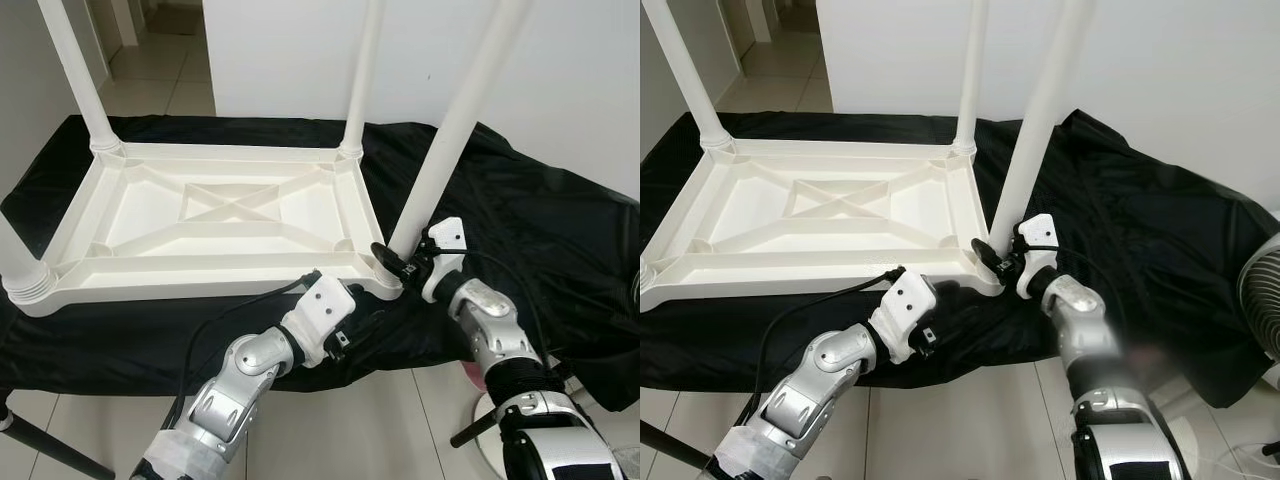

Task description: Building children table

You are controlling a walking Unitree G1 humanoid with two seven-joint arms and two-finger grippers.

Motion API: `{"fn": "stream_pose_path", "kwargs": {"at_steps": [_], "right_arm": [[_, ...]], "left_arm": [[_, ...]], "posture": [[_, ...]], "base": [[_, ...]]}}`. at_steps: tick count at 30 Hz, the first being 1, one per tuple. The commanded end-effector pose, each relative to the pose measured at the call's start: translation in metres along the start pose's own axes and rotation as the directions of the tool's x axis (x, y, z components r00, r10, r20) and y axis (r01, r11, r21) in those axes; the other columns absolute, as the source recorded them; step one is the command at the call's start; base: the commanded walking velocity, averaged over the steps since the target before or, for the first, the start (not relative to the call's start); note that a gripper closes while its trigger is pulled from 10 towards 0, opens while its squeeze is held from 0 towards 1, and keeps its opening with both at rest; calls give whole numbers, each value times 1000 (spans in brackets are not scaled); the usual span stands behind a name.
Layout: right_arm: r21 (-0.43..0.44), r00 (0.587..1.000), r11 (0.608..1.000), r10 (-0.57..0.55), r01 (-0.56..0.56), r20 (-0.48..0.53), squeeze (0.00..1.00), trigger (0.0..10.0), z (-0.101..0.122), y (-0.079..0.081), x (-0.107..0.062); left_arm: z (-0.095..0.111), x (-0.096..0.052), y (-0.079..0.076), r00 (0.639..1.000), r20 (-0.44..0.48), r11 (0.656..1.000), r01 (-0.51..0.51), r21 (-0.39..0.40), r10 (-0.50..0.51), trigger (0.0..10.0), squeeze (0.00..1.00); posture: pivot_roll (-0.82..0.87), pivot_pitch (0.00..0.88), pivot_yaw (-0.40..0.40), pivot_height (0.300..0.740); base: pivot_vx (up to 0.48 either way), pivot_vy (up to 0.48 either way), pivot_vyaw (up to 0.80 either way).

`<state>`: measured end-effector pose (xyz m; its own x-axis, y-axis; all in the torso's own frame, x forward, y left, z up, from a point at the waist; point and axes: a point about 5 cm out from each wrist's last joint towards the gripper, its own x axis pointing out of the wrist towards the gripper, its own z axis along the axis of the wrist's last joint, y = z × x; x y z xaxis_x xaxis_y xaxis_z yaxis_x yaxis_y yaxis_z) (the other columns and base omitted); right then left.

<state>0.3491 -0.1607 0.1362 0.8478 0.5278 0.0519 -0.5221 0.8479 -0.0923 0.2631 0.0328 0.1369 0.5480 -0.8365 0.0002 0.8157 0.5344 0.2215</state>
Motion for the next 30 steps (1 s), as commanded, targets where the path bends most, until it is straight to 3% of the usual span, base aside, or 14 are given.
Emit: {"fn": "stream_pose_path", "kwargs": {"at_steps": [1, 5, 8, 12, 14, 16, 17, 18, 19, 21, 24, 29, 30], "right_arm": [[52, 998, 997, -56, 57, -23, 0, 10000, -9, 8, 0], [87, 989, 985, -148, 149, -18, 0, 10000, -10, 14, 2], [141, 960, 950, -276, 280, -47, 0, 10000, -13, 20, 3], [151, 944, 932, -326, 330, -50, 0, 10000, -14, 27, 3], [155, 924, 911, -377, 382, -58, 0, 10000, -15, 32, 3], [161, 873, 858, -484, 487, -61, 0, 10000, -15, 39, 1], [161, 873, 858, -484, 487, -61, 0, 10000, -15, 39, 1], [169, 847, 831, -528, 530, -62, 0, 10000, -15, 42, -1], [169, 847, 831, -528, 530, -62, 0, 10000, -15, 42, -1], [205, 816, 792, -573, 575, -76, 0, 10000, -14, 54, 2], [220, 823, 796, -565, 564, -66, 0, 10000, -10, 61, 5], [198, 804, 782, -592, 591, -61, 0, 10000, -6, 56, 0], [205, 805, 782, -591, 588, -52, 576, 10000, -4, 55, -1]], "left_arm": [[-1, 2, 1, 1000, -7, 1000, -2, 15, 2, 10000, 0], [-2, 4, 2, 1000, -6, 1000, -5, 11, 5, 10000, 0], [-3, 5, 3, 1000, -2, 1000, -9, 2, 9, 10000, 0], [-3, 5, 3, 1000, -2, 1000, -13, -1, 13, 10000, 0], [-3, 5, 5, 1000, 1, 1000, -21, -6, 21, 10000, 0], [-3, 4, 7, 999, 5, 999, -38, -15, 38, 10000, 0], [-3, 4, 7, 999, 5, 999, -38, -15, 38, 10000, 0], [-3, 4, 7, 999, 6, 999, -43, -17, 43, 10000, 0], [-3, 4, 7, 999, 6, 999, -43, -17, 43, 10000, 0], [-3, 4, 9, 998, 10, 998, -55, -25, 55, 10000, 0], [-2, 6, 10, 998, 19, 997, -63, -35, 64, 10000, 0], [-1, 8, 10, 998, 29, 997, -63, -41, 64, 10000, 0], [-1, 8, 10, 997, 32, 997, -62, -43, 64, 10000, 0]], "posture": [[-18, 0, -61, 740], [-21, 0, -59, 740], [-24, 0, -56, 740], [-22, 0, -58, 740], [-21, 0, -58, 740], [-19, 0, -61, 740], [-19, 0, -61, 740], [-19, 0, -61, 740], [-19, 0, -61, 740], [-19, 0, -63, 740], [-25, 0, -60, 740], [-30, 2, -57, 740], [-31, 3, -55, 740]], "base": [[0, 0, 0], [0, 0, 0], [0, 0, 0], [0, 0, 0], [0, 0, 0], [0, 0, 0], [0, 0, 0], [0, 0, 0], [0, 0, 0], [0, 0, 0], [0, 0, 0], [0, 0, 0], [0, 0, 0]]}}
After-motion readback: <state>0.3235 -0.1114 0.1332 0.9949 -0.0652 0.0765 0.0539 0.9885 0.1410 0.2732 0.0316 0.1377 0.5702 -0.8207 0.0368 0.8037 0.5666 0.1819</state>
